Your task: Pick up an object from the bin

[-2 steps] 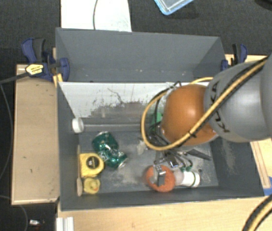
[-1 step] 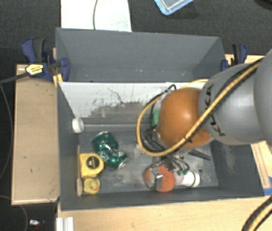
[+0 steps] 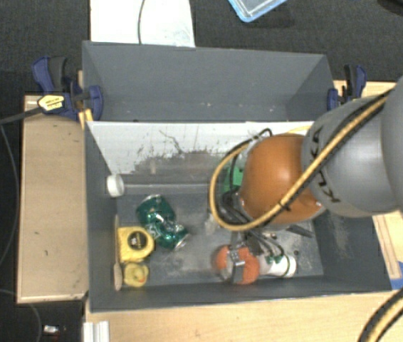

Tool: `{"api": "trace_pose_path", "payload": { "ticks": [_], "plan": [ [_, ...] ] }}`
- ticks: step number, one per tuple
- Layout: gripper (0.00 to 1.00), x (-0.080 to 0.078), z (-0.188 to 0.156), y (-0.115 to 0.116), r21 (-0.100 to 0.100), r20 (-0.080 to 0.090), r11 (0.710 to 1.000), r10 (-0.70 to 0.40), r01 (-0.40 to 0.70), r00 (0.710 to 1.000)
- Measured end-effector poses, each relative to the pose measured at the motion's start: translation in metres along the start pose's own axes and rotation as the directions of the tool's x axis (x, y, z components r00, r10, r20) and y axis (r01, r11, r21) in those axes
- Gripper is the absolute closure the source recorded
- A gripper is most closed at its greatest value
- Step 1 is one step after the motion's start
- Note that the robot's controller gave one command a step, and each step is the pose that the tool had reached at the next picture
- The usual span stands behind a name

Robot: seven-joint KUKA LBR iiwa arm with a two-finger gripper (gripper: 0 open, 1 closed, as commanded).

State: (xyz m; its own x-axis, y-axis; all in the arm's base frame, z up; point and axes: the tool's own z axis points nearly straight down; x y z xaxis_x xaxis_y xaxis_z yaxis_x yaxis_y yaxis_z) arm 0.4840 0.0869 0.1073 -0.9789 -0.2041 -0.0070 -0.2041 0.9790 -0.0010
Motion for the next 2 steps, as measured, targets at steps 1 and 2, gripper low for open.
{"api": "trace_pose_path", "payload": {
  "ticks": [1, 2],
  "plan": [
    [0.0, 0.002, 0.0, -0.034, -0.002, 0.0, 0.999, 0.048, -0.048, 0.999],
    [0.0, 0.006, 0.008, -0.059, 0.003, 0.002, 0.999, -0.032, 0.032, 0.999]
  ]
}}
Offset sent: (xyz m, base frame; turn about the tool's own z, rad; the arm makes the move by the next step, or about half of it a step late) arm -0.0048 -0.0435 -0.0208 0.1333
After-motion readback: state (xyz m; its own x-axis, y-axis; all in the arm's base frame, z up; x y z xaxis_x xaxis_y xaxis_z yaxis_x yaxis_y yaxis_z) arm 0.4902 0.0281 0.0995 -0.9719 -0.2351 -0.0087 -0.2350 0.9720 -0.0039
